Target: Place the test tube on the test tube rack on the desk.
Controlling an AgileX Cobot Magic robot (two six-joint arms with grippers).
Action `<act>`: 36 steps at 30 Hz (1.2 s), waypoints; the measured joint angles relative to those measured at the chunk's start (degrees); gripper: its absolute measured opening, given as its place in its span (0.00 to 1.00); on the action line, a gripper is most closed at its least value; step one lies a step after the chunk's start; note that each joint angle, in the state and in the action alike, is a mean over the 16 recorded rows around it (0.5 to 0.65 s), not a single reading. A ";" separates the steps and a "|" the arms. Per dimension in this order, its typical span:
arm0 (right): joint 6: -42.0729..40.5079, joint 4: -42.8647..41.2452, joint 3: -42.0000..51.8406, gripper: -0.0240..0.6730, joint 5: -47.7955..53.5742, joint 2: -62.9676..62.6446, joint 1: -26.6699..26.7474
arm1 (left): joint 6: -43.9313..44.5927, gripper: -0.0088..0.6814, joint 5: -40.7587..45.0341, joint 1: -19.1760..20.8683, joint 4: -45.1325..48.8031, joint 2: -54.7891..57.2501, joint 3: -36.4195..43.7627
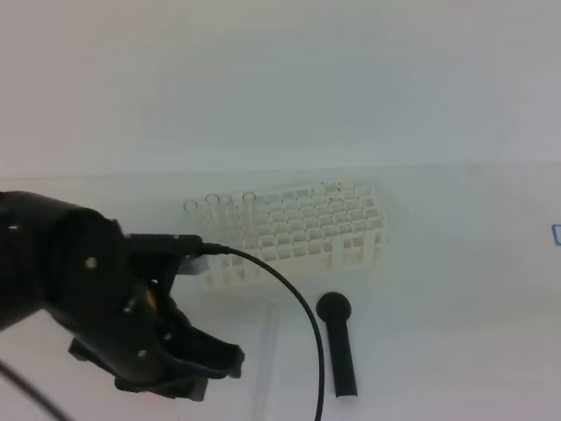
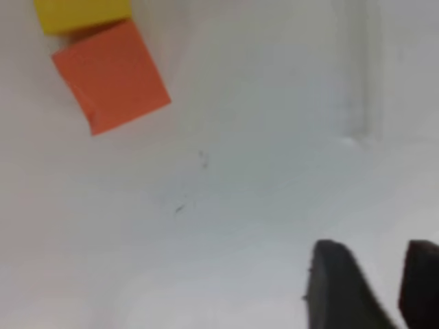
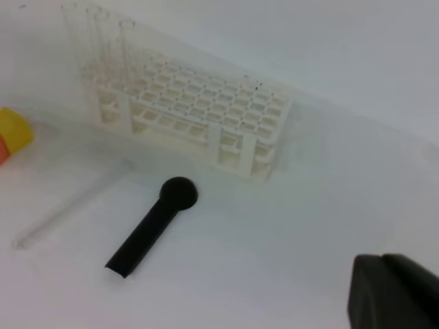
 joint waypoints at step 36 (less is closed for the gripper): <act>-0.71 3.23 0.00 0.03 3.60 1.80 1.16 | -7.92 0.16 3.49 -7.75 3.48 33.47 -17.16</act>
